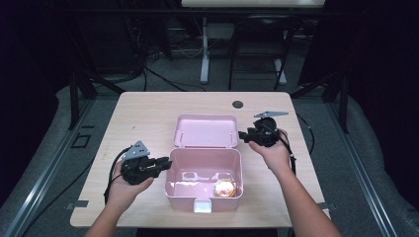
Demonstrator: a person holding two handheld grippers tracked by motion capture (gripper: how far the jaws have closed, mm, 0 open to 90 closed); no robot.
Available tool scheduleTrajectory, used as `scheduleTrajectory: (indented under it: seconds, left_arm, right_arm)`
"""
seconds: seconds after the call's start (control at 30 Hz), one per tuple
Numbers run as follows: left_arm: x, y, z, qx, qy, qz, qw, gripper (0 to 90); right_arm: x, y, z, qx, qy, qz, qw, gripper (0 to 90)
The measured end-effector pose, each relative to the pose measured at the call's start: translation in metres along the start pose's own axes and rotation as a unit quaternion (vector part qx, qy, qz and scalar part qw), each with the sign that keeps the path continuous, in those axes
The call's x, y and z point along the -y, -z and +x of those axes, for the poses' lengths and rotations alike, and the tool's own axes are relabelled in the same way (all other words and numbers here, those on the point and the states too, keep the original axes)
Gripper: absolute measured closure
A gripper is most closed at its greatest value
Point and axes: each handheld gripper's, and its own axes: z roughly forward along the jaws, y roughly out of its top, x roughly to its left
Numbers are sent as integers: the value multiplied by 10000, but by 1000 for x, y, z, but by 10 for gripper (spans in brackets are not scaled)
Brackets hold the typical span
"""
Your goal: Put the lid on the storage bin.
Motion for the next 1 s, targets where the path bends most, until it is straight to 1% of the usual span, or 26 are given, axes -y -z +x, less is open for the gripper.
scheduleTrajectory:
  seconds: [0.03, 0.1, 0.13, 0.17, 0.2, 0.23, 0.27, 0.3, 0.47, 0.5, 0.53, 0.6, 0.63, 0.7, 0.77, 0.83, 0.87, 0.9, 0.97, 1.0]
  left_arm:
    - [0, 0, 0, -3, -18, 5, 10000, 756]
    - [0, 0, 0, -7, -24, 13, 10000, 756]
    - [0, 0, 0, -13, -16, 9, 10000, 756]
    - [0, 0, 0, -13, -16, 9, 10000, 756]
    - [0, 0, -1, -17, -20, 27, 10000, 756]
    - [0, 0, -1, -17, -20, 27, 10000, 756]
    - [0, 0, -1, -39, -19, 7, 10000, 756]
    - [0, 0, -1, -39, -19, 7, 10000, 756]
    - [0, 0, -1, -21, -21, 15, 10000, 756]
    - [0, 0, 0, -21, -21, 14, 10000, 756]
    - [0, 0, -1, -19, -21, 15, 10000, 757]
    - [0, 0, -1, -19, -19, 16, 10000, 757]
    - [0, 0, -1, -19, -19, 16, 10000, 757]
    - [0, 1, -1, -19, -17, 23, 10000, 757]
    - [0, 0, -2, -32, -24, -6, 10000, 757]
    - [0, 1, -2, -17, -33, 16, 10000, 757]
    - [0, 1, -2, -8, -13, 15, 10000, 757]
    - [0, 1, -2, -4, -48, 28, 10000, 757]
    - [0, 1, -2, 12, -50, 41, 10000, 757]
    - [0, 1, -2, 17, -42, 36, 10000, 756]
  right_arm:
    - [-2, -3, 1, 34, -9, 46, 10000, 551]
    - [-5, -8, 4, 108, 71, 77, 9999, 550]
    - [-8, -14, 6, 197, 171, 4, 9997, 550]
    - [-8, -14, 6, 197, 171, 4, 9997, 550]
    - [-11, -18, 7, 256, 124, -4, 9996, 550]
    - [-11, -18, 7, 256, 124, -4, 9996, 550]
    - [-14, -24, 8, 314, 72, 67, 9995, 552]
    - [-14, -24, 8, 314, 72, 67, 9995, 552]
    - [-20, -36, 8, 406, 10, 138, 9991, 558]
    - [-21, -38, 8, 406, -30, 136, 9991, 558]
    - [-22, -43, 7, 427, -140, 190, 9988, 572]
    - [-23, -47, 6, 499, -129, 266, 9983, 580]
    - [-23, -47, 6, 499, -129, 266, 9983, 580]
    - [-25, -50, 6, 533, -140, 284, 9981, 605]
    - [-26, -53, 6, 593, -94, 310, 9977, 625]
    - [-27, -56, 5, 622, -143, 353, 9973, 646]
    - [-27, -60, 5, 685, -156, 402, 9967, 656]
    - [-27, -60, 5, 685, -156, 402, 9967, 656]
    - [-28, -63, 5, 693, -184, 420, 9965, 674]
    - [-29, -65, 5, 732, -192, 455, 9961, 695]
